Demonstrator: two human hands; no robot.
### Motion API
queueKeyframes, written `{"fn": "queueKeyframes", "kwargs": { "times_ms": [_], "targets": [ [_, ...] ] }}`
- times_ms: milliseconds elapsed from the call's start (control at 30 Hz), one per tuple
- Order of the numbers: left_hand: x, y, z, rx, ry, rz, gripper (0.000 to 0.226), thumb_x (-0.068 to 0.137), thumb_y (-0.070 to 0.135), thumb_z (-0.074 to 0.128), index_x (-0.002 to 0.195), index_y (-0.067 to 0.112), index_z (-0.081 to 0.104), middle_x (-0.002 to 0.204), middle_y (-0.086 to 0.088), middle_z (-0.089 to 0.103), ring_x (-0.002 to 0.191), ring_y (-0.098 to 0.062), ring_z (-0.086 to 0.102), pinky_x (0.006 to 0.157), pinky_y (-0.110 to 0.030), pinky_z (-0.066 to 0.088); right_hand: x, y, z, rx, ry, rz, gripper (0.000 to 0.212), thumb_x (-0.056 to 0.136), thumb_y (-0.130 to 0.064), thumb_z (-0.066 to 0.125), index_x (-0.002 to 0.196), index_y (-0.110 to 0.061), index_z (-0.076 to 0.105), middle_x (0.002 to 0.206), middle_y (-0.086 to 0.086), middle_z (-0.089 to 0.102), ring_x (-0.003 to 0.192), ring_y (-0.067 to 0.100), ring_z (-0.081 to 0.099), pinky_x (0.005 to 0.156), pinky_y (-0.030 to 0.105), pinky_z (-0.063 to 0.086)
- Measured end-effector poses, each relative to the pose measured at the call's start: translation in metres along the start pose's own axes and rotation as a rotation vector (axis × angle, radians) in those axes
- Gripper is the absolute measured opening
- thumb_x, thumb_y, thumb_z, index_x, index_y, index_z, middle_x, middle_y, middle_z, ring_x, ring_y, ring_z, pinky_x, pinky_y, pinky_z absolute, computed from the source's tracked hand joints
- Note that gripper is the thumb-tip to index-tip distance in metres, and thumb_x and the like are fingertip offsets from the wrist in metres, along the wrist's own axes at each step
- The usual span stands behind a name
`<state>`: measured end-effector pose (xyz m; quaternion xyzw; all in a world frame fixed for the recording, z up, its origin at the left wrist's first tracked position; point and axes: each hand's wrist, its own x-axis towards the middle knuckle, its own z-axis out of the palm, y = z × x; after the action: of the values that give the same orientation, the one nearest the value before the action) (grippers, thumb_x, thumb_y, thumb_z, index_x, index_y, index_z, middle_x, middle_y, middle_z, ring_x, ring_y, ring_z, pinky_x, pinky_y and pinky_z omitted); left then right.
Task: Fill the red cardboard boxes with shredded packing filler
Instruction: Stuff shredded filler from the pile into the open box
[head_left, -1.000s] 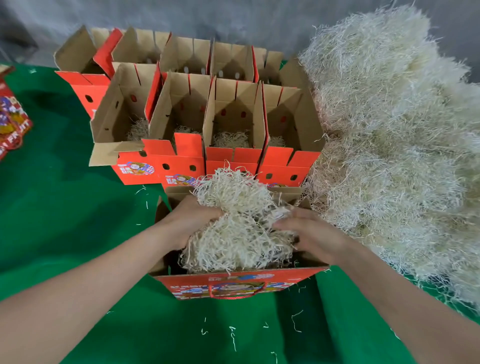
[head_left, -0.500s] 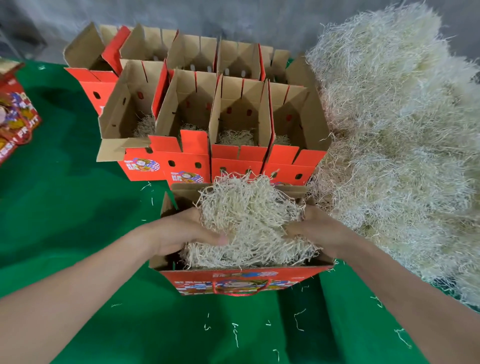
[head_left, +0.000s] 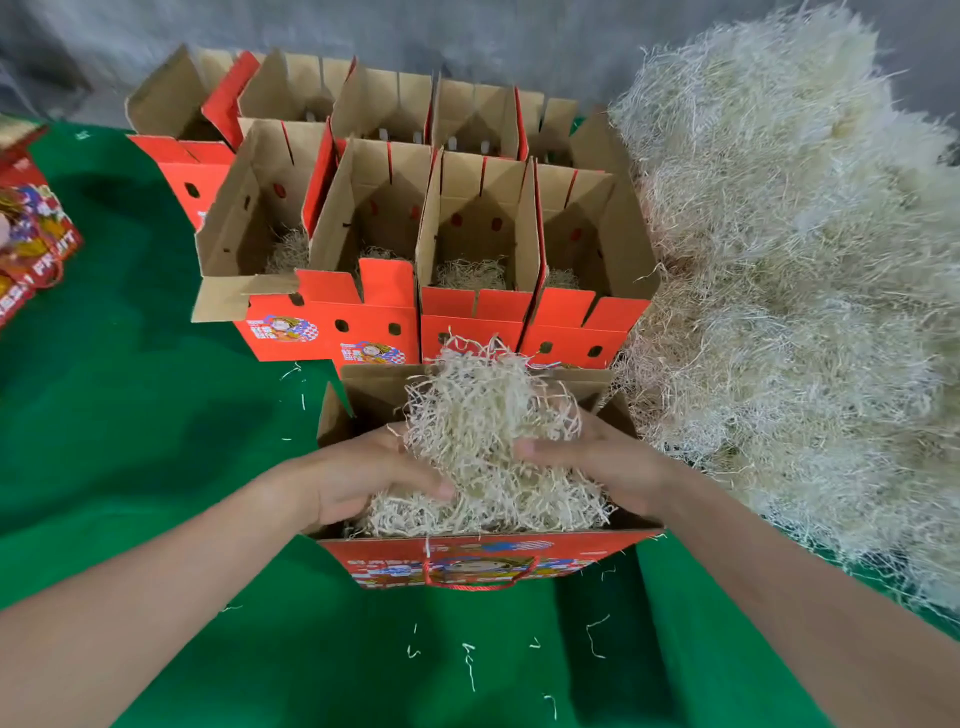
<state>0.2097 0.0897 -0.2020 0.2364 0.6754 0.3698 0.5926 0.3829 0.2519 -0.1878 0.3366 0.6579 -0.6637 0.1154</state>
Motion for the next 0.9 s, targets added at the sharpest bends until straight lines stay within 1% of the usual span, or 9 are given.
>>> {"fn": "queueKeyframes", "kwargs": {
  "times_ms": [67, 167, 300, 367, 433, 500, 567, 733, 900],
  "targets": [
    [0.003, 0.006, 0.003, -0.125, 0.081, -0.058, 0.047, 0.06, 0.028, 0.079, 0.102, 0.02, 0.061, 0.132, -0.003, 0.05, 0.117, -0.014, 0.044, 0.1, -0.022, 0.03, 0.007, 0.002, 0.005, -0.145, 0.07, -0.001, 0.047, 0.078, -0.024, 0.072, 0.118, -0.037, 0.05, 0.103, -0.017, 0.066, 0.092, 0.013, 0.064, 0.079, 0.027, 0.051],
    [0.007, 0.0, -0.007, 0.15, 0.28, -0.139, 0.05, 0.088, 0.021, 0.059, 0.133, 0.014, 0.039, 0.136, -0.007, 0.041, 0.116, -0.02, 0.043, 0.096, -0.033, 0.034, 0.007, 0.009, -0.008, -0.327, 0.233, 0.103, 0.063, 0.088, -0.009, 0.058, 0.143, -0.016, 0.027, 0.118, 0.016, 0.058, 0.049, 0.012, 0.054, 0.05, 0.026, 0.047],
    [0.011, -0.003, -0.007, 0.741, 0.3, -0.099, 0.013, 0.095, 0.023, 0.046, 0.101, 0.012, 0.043, 0.085, -0.001, 0.051, 0.067, -0.012, 0.049, 0.055, -0.024, 0.038, 0.006, 0.01, -0.021, -0.638, 0.187, 0.182, 0.047, 0.092, -0.022, 0.054, 0.132, -0.007, 0.033, 0.084, 0.001, 0.052, 0.059, 0.007, 0.048, 0.051, 0.018, 0.042],
    [0.017, -0.002, -0.008, 0.779, 0.199, -0.122, 0.047, 0.095, 0.034, 0.048, 0.13, 0.004, 0.038, 0.108, -0.004, 0.056, 0.092, -0.016, 0.057, 0.071, -0.022, 0.045, 0.004, 0.004, -0.023, -0.659, 0.099, 0.18, 0.06, 0.087, -0.044, 0.056, 0.131, -0.012, 0.031, 0.095, -0.006, 0.05, 0.079, 0.006, 0.048, 0.072, 0.02, 0.043],
    [0.017, 0.004, -0.011, 0.535, 0.006, -0.185, 0.078, 0.089, 0.04, 0.056, 0.147, 0.01, 0.014, 0.15, -0.003, 0.026, 0.135, -0.018, 0.03, 0.107, -0.028, 0.028, 0.005, -0.003, -0.022, -0.595, 0.032, 0.173, 0.086, 0.083, -0.058, 0.052, 0.145, -0.01, 0.016, 0.136, 0.004, 0.042, 0.118, 0.019, 0.045, 0.099, 0.033, 0.036],
    [0.022, 0.007, -0.013, 0.513, -0.129, -0.244, 0.076, 0.088, 0.026, 0.057, 0.148, 0.011, 0.012, 0.153, -0.001, 0.019, 0.14, -0.017, 0.019, 0.112, -0.032, 0.019, 0.014, -0.008, -0.017, -0.702, -0.004, 0.162, 0.079, 0.091, -0.05, 0.045, 0.146, -0.004, 0.012, 0.142, 0.017, 0.038, 0.119, 0.024, 0.047, 0.099, 0.035, 0.038],
    [0.039, 0.005, -0.014, 0.834, -0.108, -0.197, 0.045, 0.09, 0.008, 0.046, 0.134, 0.001, 0.037, 0.125, -0.007, 0.047, 0.115, -0.021, 0.046, 0.091, -0.032, 0.04, 0.031, -0.011, -0.01, -0.971, -0.008, 0.167, 0.056, 0.098, -0.032, 0.04, 0.142, 0.0, 0.026, 0.132, 0.024, 0.047, 0.11, 0.027, 0.054, 0.095, 0.038, 0.045],
    [0.077, 0.005, -0.008, 1.217, -0.074, -0.169, 0.009, 0.093, 0.005, 0.038, 0.097, 0.008, 0.046, 0.071, -0.002, 0.039, 0.06, -0.013, 0.037, 0.045, -0.019, 0.029, 0.068, -0.008, -0.005, -1.332, -0.069, 0.157, 0.026, 0.093, -0.004, 0.042, 0.114, 0.007, 0.053, 0.093, 0.014, 0.062, 0.061, 0.017, 0.051, 0.051, 0.026, 0.042],
    [0.106, -0.01, -0.006, 1.297, -0.18, -0.288, 0.022, 0.091, -0.002, 0.034, 0.083, 0.004, 0.054, 0.068, -0.004, 0.039, 0.053, -0.012, 0.034, 0.04, -0.018, 0.025, 0.102, 0.012, -0.003, -1.571, -0.241, 0.267, 0.028, 0.092, -0.007, 0.046, 0.118, -0.001, 0.055, 0.111, 0.009, 0.058, 0.088, 0.024, 0.055, 0.071, 0.035, 0.046]
  ]
}}
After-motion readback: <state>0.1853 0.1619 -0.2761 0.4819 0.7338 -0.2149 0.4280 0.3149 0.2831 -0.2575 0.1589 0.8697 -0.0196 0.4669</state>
